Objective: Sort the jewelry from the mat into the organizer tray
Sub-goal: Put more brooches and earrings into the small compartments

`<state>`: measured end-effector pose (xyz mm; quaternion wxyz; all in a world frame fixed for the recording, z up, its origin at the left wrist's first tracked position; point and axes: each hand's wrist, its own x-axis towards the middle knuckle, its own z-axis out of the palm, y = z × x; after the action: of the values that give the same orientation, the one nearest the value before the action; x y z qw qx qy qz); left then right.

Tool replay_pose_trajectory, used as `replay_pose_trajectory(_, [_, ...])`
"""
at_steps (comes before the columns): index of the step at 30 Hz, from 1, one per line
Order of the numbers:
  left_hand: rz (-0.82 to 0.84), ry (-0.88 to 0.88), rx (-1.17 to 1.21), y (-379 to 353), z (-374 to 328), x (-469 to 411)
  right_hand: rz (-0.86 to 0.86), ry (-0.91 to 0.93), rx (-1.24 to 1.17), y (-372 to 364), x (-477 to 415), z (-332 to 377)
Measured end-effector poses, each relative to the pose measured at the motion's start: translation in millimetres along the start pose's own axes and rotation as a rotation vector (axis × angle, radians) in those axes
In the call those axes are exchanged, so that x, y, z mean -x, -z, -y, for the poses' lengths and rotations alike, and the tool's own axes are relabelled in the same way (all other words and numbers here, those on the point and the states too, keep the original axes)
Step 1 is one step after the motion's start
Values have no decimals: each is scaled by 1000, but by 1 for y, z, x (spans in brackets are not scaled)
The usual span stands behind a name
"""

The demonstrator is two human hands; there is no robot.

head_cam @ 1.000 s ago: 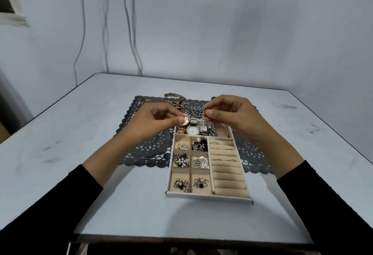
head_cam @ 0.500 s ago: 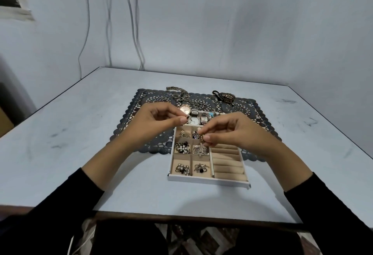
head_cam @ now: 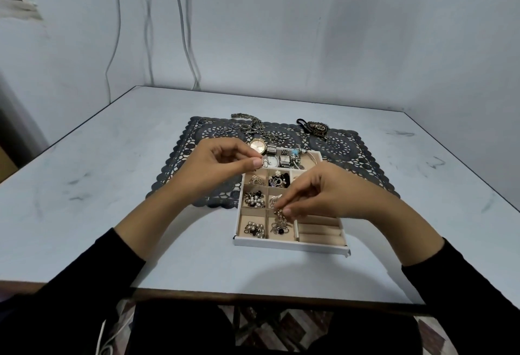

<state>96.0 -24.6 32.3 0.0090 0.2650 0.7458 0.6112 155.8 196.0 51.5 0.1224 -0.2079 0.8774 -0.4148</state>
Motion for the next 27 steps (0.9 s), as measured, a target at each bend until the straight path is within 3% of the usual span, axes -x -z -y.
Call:
replay_pose_trajectory(9, [10, -9, -22, -1, 0, 1, 82, -60, 28, 2, 1, 8])
replay_pose_trajectory(23, [22, -26, -40, -1, 0, 1, 93, -63, 338, -6, -9, 19])
replay_pose_trajectory(27, [31, -35, -47, -2, 0, 3, 94, -53, 317, -3, -8, 17])
